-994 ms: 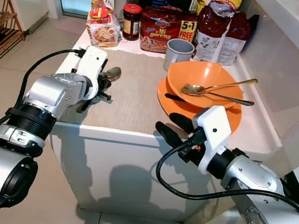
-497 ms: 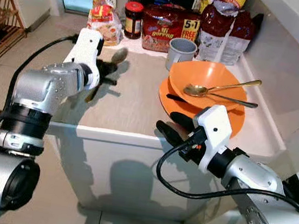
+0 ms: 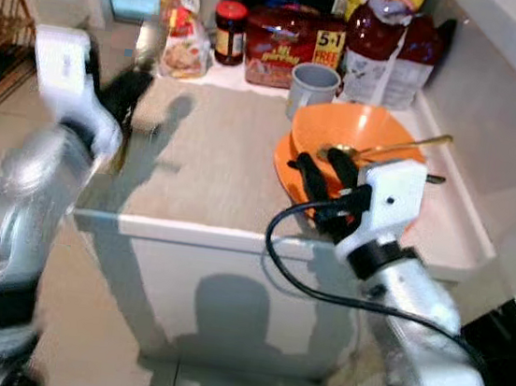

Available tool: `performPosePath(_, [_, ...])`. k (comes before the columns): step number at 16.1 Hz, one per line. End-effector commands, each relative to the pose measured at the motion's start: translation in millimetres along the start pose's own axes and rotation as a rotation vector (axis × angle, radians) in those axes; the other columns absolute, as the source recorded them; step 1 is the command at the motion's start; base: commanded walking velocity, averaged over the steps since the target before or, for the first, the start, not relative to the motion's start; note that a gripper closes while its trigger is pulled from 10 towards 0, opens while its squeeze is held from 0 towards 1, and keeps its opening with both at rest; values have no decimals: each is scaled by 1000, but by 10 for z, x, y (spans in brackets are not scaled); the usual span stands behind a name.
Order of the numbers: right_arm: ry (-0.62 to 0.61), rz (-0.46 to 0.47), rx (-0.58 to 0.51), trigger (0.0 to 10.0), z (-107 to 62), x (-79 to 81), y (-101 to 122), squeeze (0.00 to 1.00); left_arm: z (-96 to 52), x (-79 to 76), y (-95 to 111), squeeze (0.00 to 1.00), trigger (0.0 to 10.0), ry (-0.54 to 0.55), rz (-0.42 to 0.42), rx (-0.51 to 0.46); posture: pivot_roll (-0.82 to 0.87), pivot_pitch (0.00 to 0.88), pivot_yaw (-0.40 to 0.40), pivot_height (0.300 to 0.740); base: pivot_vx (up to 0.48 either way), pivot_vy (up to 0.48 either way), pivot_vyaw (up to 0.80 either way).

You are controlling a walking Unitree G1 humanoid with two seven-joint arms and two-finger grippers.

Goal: Setting the table

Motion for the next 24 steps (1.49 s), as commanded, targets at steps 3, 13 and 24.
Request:
performPosePath(3, [-25,31,8,10000,49,53,-76,0,-63,-150,22,0,10000,0,13,-17,16,16,-17,740,-480,0,0])
performPosePath(13, [-192,6,26,10000,128,-52,-195,0,-128,-36,-180,0,10000,91,69,17,22,0,-14,740,-144,-135,0])
performPosePath(24, [-298,-108,29,10000,137,-215,-200,0,-25,-98,-305,0,10000,76,145,45,-4,6,20,740,0,-480,218])
Point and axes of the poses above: a point about 5 cm out from each wrist's last joint towards the gripper, its own z axis pointing out of the wrist towards the gripper, its own y axis along the axis of the wrist's last joint, x = y × z, the point moved 2 cm from there along z, pointing out of the wrist towards the gripper, and after that the axes turned 8 degrees about -z, right-handed, at the moved point
